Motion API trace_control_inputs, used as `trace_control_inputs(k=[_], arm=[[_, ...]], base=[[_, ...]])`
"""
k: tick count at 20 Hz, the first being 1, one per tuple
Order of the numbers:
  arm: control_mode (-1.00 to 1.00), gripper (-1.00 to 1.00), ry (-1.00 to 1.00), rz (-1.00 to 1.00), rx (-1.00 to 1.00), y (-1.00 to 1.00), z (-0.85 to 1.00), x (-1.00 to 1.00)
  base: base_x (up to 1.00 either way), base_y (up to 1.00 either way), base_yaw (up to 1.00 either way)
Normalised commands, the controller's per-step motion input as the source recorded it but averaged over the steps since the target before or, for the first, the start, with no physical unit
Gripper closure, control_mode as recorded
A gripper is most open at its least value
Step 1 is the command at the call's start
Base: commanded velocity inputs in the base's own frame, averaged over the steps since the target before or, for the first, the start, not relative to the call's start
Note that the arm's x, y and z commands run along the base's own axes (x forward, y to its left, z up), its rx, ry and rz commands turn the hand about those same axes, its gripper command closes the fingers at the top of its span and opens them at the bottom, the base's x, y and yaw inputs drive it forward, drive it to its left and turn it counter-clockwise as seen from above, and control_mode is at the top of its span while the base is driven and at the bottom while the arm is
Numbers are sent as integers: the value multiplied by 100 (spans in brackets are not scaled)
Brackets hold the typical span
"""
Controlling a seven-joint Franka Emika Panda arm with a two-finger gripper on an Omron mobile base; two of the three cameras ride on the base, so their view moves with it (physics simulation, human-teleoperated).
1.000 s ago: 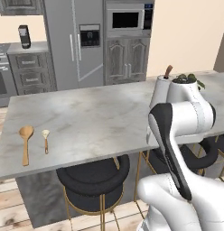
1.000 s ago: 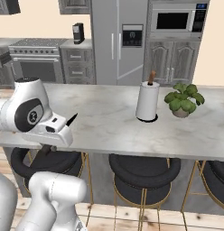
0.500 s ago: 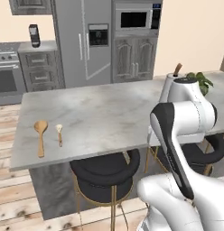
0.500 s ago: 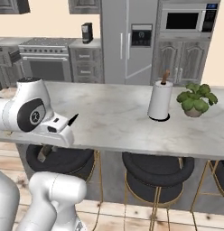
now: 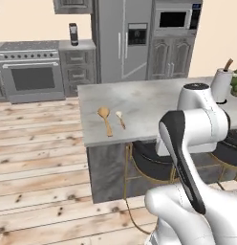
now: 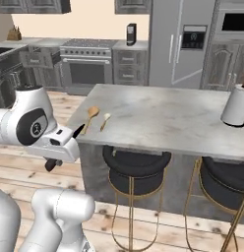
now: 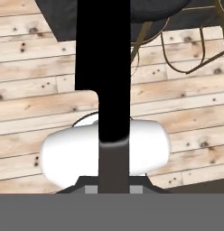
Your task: Pick up the metallic utensils from the counter and place them in the open drawer. Make sure not to pick up any wooden utensils.
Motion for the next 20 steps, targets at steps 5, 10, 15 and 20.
trace_control_inputs(k=[5, 10, 15, 20], arm=[[100, 100, 0, 0, 0, 0, 0, 0], [100, 100, 0, 0, 0, 0, 0, 0], [100, 100, 0, 0, 0, 0, 0, 0], [100, 100, 0, 0, 0, 0, 0, 0]], base=[[-8, 100, 12], [0, 100, 12], [1, 100, 6], [28, 100, 0]])
